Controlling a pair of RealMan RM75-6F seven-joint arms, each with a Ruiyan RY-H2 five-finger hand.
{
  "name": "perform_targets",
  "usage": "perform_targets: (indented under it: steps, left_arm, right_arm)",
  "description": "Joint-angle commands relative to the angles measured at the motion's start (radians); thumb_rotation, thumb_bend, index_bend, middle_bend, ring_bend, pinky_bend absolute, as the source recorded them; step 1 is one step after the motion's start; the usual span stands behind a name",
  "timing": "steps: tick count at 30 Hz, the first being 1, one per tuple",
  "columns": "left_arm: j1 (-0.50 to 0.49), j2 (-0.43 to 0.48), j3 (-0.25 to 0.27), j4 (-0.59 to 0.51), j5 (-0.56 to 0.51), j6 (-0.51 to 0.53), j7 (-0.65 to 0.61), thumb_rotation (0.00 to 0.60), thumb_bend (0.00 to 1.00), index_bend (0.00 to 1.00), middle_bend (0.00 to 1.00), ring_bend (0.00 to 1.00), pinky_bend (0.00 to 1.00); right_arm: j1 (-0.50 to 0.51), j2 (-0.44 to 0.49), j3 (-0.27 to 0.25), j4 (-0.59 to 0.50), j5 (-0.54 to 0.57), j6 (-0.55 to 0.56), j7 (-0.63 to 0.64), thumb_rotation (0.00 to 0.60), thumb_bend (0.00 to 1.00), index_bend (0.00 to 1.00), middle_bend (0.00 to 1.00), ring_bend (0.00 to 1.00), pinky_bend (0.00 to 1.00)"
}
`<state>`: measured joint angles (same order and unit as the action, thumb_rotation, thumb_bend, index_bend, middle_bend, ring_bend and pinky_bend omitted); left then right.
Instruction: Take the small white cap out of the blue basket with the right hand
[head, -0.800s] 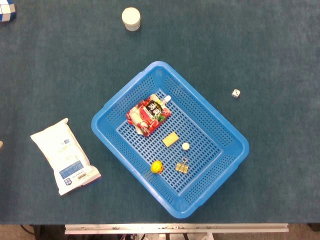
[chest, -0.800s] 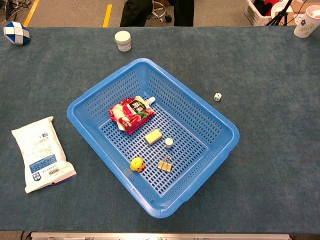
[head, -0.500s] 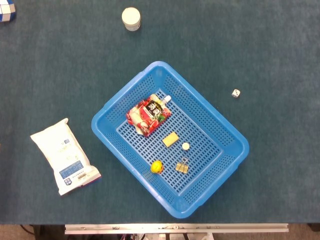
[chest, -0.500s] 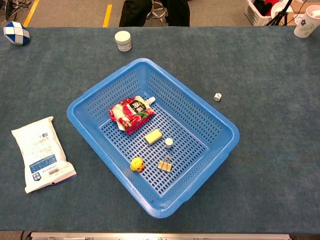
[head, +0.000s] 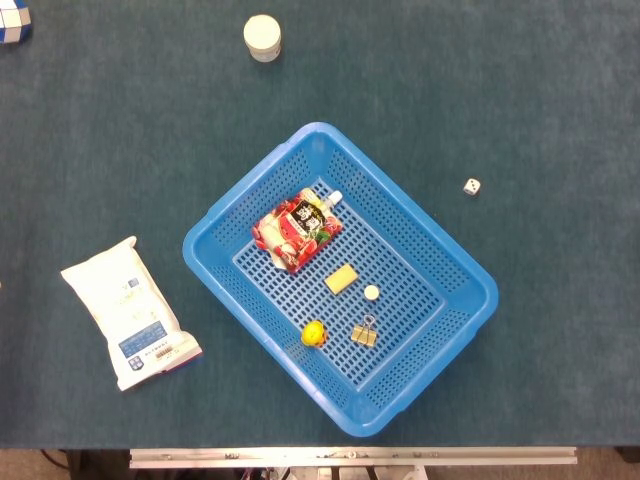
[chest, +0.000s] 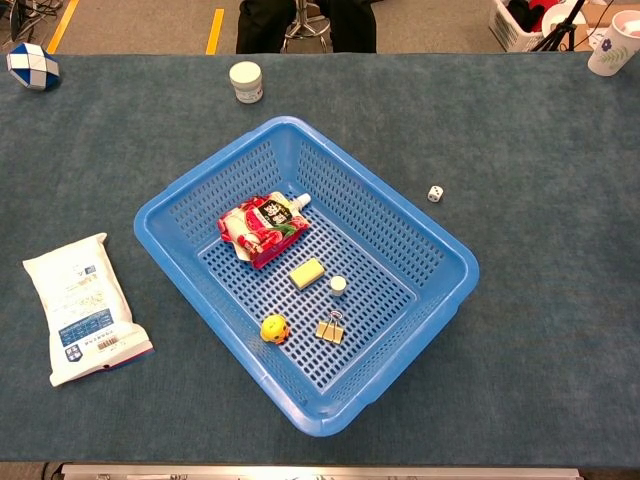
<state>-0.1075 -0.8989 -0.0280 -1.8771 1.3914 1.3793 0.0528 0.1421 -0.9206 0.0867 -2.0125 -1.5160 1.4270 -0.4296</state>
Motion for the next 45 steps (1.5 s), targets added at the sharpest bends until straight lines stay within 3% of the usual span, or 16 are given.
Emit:
perform_targets:
  steps: [1,7,17,27,36,45]
  left_arm:
    - [-0.002,-0.008,-0.008,-0.017,-0.017,0.006,0.024,0.6,0.0,0.05,0.0,0.0,0.0]
    - [0.012,-0.019,-0.004,-0.06,-0.029,0.032,0.079,0.6,0.0,0.05,0.0,0.0,0.0]
    - [0.022,-0.015,-0.009,-0.103,-0.027,0.064,0.125,0.6,0.0,0.05,0.0,0.0,0.0]
    - [0.057,-0.012,0.004,-0.118,-0.011,0.111,0.122,0.6,0.0,0.05,0.0,0.0,0.0]
    - [0.067,-0.008,0.002,-0.114,-0.012,0.121,0.112,0.6,0.0,0.05,0.0,0.0,0.0]
    - [0.054,-0.01,-0.013,-0.12,-0.021,0.111,0.121,0.6,0.0,0.05,0.0,0.0,0.0]
  right_arm:
    - [0.068,0.033,0.022,-0.037,-0.001,-0.092,0.021,0.6,0.29,0.31,0.38,0.2,0.18]
    - [0.186,0.05,0.063,-0.064,0.015,-0.242,0.055,0.6,0.29,0.34,0.39,0.21,0.18]
    - [0.383,0.006,0.094,-0.083,0.024,-0.488,0.072,0.6,0.2,0.42,0.44,0.25,0.24]
    - [0.579,-0.139,0.093,-0.061,0.108,-0.703,-0.049,0.6,0.18,0.44,0.44,0.26,0.25]
    - [0.704,-0.331,0.048,0.035,0.272,-0.756,-0.247,0.6,0.19,0.44,0.44,0.26,0.25]
    - [0.774,-0.444,-0.021,0.11,0.376,-0.73,-0.37,0.6,0.19,0.44,0.44,0.26,0.25]
